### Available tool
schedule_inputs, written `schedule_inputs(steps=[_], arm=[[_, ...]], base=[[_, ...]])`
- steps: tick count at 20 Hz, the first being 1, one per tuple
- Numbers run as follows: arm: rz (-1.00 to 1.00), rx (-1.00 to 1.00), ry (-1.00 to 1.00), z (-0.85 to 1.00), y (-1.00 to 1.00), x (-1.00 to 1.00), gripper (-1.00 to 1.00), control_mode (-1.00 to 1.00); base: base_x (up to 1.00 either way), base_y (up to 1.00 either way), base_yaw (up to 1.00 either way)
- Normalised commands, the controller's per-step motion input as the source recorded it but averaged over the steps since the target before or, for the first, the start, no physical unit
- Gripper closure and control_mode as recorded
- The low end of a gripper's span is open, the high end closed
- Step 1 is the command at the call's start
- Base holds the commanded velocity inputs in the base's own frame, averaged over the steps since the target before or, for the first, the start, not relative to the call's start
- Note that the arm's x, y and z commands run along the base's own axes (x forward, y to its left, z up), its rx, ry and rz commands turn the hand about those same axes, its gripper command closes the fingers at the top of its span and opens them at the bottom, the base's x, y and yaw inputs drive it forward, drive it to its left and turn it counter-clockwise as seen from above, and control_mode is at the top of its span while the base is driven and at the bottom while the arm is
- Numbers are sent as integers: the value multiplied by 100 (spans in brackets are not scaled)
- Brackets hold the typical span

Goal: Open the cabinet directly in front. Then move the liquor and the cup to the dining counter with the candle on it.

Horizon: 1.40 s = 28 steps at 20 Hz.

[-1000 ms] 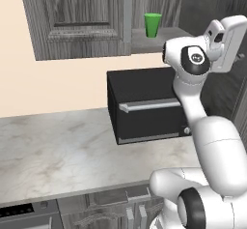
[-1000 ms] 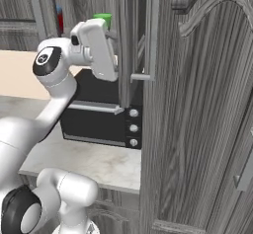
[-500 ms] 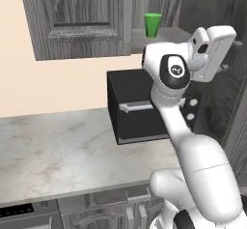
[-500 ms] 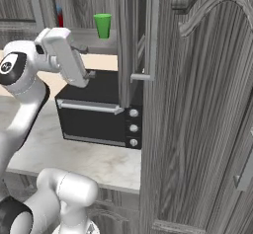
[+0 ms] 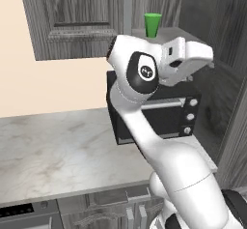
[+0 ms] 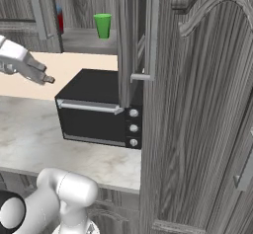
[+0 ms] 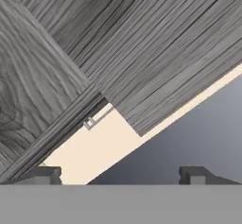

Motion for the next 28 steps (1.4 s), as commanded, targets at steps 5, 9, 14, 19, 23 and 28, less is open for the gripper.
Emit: schedule_inputs(steps=[5, 9, 14, 19, 23, 28], arm=[[23, 35, -38, -3, 65, 0, -100, -100], [36, 30, -32, 0, 35, 0, -100, -100], [44, 21, -37, -6, 15, 0, -100, -100], [49, 13, -52, -25, 0, 0, -100, -100], [41, 11, -51, -8, 0, 5, -100, -100], [31, 4, -38, 0, 0, 0, -100, -100]], base=[[0, 0, 0], [0, 0, 0], [0, 0, 0], [0, 0, 0], [0, 0, 0], [0, 0, 0]])
